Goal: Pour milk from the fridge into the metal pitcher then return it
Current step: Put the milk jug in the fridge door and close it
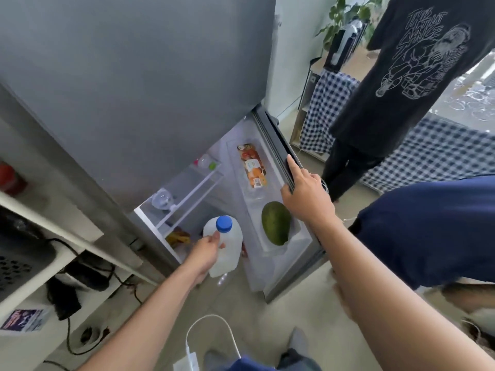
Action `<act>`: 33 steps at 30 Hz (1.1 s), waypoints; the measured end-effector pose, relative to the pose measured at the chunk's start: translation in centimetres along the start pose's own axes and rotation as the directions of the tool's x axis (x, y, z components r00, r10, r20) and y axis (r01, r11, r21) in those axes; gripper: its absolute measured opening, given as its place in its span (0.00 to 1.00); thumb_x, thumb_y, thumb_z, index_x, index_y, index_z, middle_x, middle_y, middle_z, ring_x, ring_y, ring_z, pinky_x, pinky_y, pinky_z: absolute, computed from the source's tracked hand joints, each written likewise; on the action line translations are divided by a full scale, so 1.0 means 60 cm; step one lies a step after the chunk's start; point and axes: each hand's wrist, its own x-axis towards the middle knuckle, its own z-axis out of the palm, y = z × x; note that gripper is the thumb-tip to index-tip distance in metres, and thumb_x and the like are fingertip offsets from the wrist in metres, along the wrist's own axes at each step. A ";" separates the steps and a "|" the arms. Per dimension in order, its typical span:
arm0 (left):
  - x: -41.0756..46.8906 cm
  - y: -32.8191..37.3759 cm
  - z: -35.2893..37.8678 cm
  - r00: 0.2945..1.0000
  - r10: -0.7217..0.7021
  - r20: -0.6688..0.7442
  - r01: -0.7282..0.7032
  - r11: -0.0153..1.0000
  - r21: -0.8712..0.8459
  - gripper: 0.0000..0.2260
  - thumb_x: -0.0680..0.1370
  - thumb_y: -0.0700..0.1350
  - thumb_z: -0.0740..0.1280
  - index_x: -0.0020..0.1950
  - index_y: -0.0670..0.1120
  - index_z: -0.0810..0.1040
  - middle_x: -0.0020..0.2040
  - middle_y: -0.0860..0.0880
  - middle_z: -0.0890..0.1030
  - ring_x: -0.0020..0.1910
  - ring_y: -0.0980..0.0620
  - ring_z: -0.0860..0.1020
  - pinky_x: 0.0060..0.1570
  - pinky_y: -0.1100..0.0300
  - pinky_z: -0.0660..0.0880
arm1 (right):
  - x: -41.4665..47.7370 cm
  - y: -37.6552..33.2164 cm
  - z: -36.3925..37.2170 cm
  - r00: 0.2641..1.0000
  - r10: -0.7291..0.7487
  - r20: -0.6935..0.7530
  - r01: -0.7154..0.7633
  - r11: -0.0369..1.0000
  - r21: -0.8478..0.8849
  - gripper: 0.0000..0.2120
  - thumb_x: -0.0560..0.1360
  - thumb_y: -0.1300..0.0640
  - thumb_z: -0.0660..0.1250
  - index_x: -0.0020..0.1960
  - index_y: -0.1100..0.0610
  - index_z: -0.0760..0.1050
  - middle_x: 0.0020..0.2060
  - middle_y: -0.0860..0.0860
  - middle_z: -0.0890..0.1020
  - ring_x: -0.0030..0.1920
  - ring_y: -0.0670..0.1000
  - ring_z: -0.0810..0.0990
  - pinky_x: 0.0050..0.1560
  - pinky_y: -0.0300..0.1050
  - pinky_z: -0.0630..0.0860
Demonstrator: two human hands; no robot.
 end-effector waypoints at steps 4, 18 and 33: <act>0.016 -0.001 0.027 0.998 -0.058 -0.021 0.053 0.978 -0.200 0.26 0.93 0.55 0.53 0.80 0.37 0.74 0.76 0.43 0.80 0.65 0.46 0.77 0.64 0.54 0.70 | 0.008 0.025 -0.014 1.000 -0.024 -0.008 0.024 1.000 0.011 0.38 0.87 0.49 0.62 0.92 0.41 0.47 0.76 0.51 0.77 0.79 0.61 0.69 0.69 0.64 0.77; 0.080 -0.052 0.133 0.975 -0.224 0.010 0.169 0.706 -0.688 0.14 0.93 0.42 0.53 0.61 0.39 0.77 0.60 0.36 0.79 0.53 0.42 0.81 0.54 0.46 0.80 | 0.021 0.054 -0.012 0.996 -0.088 -0.027 0.087 0.995 -0.043 0.38 0.87 0.48 0.60 0.92 0.47 0.47 0.74 0.54 0.78 0.77 0.63 0.71 0.71 0.63 0.77; 0.070 -0.046 0.206 0.983 0.039 0.179 -0.053 0.996 0.074 0.14 0.87 0.37 0.64 0.50 0.50 0.86 0.44 0.51 0.87 0.43 0.53 0.82 0.43 0.61 0.78 | 0.024 0.037 0.016 0.999 -0.029 -0.030 0.031 0.997 0.072 0.34 0.86 0.49 0.60 0.88 0.60 0.58 0.79 0.58 0.73 0.80 0.64 0.66 0.74 0.66 0.74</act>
